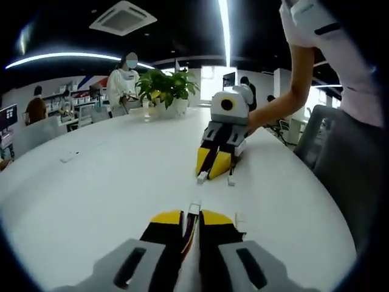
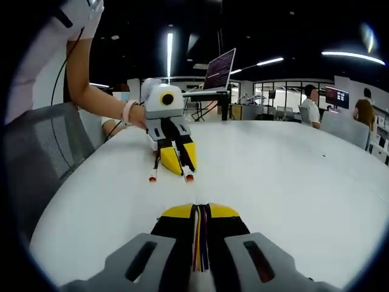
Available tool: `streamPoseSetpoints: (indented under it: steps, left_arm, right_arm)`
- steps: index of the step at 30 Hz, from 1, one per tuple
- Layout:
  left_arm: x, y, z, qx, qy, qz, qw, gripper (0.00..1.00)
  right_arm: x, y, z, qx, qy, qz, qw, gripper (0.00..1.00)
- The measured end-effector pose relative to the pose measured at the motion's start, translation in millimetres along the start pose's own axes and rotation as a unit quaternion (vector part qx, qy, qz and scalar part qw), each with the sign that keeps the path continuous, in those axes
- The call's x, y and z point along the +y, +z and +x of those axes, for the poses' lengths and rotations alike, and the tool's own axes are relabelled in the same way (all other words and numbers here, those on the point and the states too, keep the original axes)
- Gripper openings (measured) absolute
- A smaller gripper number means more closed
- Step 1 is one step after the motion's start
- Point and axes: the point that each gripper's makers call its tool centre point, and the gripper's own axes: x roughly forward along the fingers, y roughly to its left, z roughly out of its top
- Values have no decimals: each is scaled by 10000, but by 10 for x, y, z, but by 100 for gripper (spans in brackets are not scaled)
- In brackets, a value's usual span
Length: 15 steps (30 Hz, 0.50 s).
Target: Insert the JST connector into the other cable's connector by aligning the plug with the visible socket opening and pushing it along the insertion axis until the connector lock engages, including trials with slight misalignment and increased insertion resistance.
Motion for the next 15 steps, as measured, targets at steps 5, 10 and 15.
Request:
streamPoseSetpoints:
  steps: [5,10,15]
  left_arm:
    - [-13,10,1,-70,7,-33,10000,2]
    - [-9,17,-7,-153,12,-276,9995,1]
    - [-18,24,-5,-125,43,-206,9997,1]
  right_arm:
    - [-6,-5,2,3,-6,-24,10000,4]
    - [-1,0,8,34,16,-54,10000,4]
    - [-12,-1,6,4,52,82,10000,4]
